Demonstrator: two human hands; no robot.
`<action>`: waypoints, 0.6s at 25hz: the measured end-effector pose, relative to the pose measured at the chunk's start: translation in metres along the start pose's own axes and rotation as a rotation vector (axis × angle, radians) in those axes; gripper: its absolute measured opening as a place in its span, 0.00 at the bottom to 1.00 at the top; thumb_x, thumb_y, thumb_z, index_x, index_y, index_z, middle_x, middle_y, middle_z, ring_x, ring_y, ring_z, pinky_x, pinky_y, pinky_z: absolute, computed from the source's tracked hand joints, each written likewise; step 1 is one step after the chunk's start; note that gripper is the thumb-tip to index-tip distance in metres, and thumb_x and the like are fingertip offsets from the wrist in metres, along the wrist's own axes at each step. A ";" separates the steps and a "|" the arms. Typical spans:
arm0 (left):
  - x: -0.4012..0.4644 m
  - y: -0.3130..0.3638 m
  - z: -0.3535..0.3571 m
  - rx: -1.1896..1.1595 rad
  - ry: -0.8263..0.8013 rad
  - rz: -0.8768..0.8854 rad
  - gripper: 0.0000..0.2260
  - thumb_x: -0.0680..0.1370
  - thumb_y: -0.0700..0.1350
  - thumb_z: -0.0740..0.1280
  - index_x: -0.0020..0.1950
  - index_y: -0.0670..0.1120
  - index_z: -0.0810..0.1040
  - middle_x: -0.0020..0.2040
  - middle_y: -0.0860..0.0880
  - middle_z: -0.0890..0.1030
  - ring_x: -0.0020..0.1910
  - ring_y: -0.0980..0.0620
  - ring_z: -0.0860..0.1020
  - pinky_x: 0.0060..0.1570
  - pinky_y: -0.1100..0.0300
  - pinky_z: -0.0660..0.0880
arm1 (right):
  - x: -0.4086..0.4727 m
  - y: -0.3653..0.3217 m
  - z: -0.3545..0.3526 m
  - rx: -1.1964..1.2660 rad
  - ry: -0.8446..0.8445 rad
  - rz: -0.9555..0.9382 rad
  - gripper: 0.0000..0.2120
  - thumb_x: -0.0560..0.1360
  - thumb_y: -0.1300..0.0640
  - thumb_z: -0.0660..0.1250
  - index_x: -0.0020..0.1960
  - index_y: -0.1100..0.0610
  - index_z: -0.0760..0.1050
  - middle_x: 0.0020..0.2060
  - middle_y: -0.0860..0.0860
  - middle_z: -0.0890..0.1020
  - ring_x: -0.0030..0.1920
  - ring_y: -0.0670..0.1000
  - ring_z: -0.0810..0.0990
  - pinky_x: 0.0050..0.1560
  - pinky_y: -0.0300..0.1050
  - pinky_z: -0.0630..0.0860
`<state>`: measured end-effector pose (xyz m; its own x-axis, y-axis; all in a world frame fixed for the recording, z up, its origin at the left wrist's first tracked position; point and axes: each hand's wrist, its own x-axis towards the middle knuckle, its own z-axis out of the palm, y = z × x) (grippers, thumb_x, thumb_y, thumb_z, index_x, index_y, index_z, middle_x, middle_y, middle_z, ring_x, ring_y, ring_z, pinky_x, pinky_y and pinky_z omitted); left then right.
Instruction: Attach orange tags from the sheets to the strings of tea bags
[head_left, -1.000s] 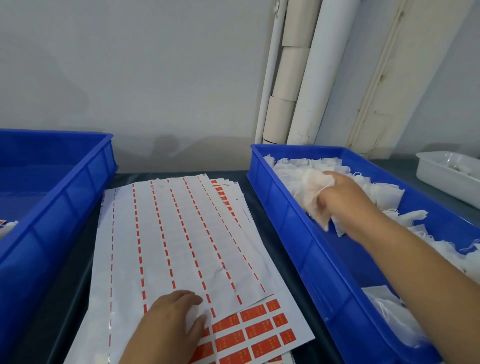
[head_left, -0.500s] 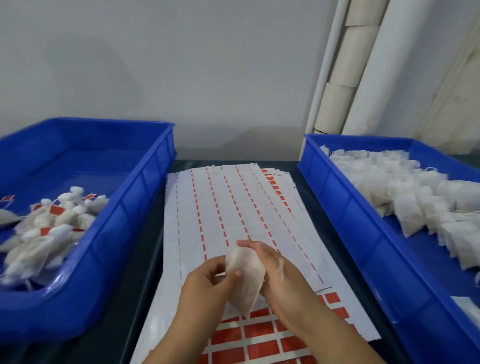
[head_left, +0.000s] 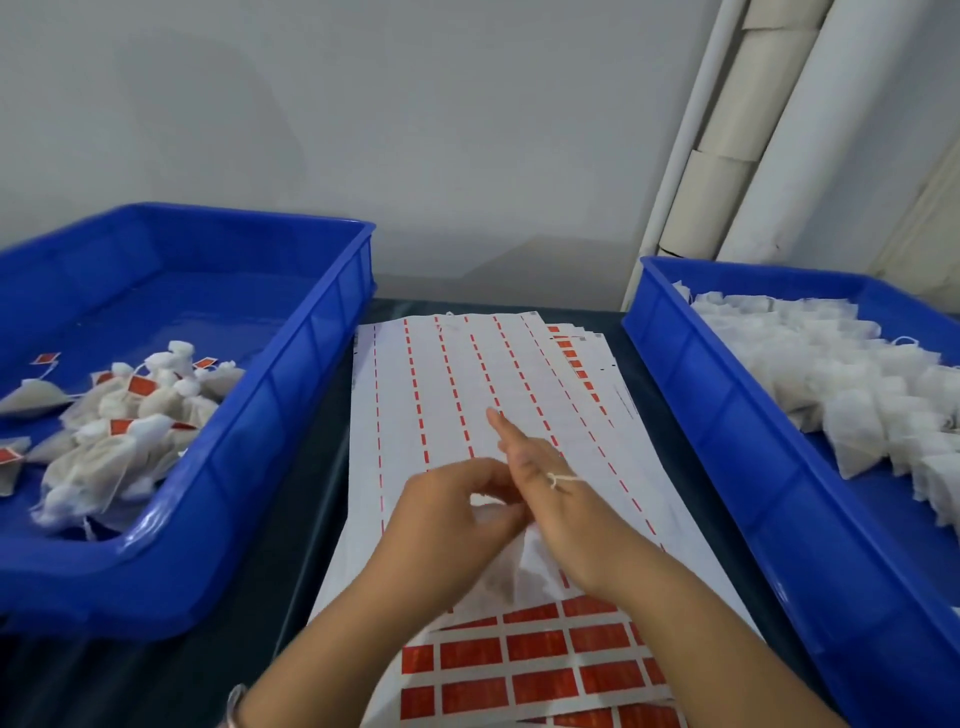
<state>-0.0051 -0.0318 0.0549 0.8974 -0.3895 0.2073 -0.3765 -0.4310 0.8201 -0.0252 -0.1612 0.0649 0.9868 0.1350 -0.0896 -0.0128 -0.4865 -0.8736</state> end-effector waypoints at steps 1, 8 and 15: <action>0.006 0.001 -0.004 0.021 -0.018 0.008 0.09 0.73 0.51 0.70 0.37 0.66 0.75 0.37 0.71 0.78 0.44 0.74 0.74 0.37 0.81 0.67 | 0.002 -0.001 -0.005 -0.003 0.036 -0.012 0.25 0.71 0.33 0.42 0.68 0.28 0.55 0.68 0.34 0.63 0.64 0.34 0.61 0.64 0.34 0.56; 0.022 -0.003 -0.017 0.261 -0.144 -0.098 0.07 0.73 0.52 0.70 0.36 0.61 0.76 0.42 0.63 0.76 0.44 0.60 0.75 0.44 0.69 0.70 | 0.001 0.008 -0.007 0.060 0.281 0.058 0.28 0.69 0.33 0.41 0.46 0.37 0.79 0.43 0.32 0.80 0.45 0.33 0.74 0.57 0.38 0.63; 0.005 -0.009 -0.014 -0.264 -0.142 -0.313 0.08 0.72 0.44 0.71 0.33 0.52 0.81 0.33 0.56 0.82 0.35 0.59 0.78 0.38 0.64 0.74 | -0.003 0.016 0.003 0.299 -0.085 0.103 0.32 0.63 0.25 0.61 0.65 0.34 0.67 0.56 0.38 0.78 0.58 0.42 0.77 0.53 0.34 0.75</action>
<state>0.0063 -0.0186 0.0563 0.9115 -0.3889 -0.1337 -0.0024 -0.3302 0.9439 -0.0289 -0.1666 0.0496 0.9610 0.1755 -0.2136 -0.1714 -0.2276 -0.9586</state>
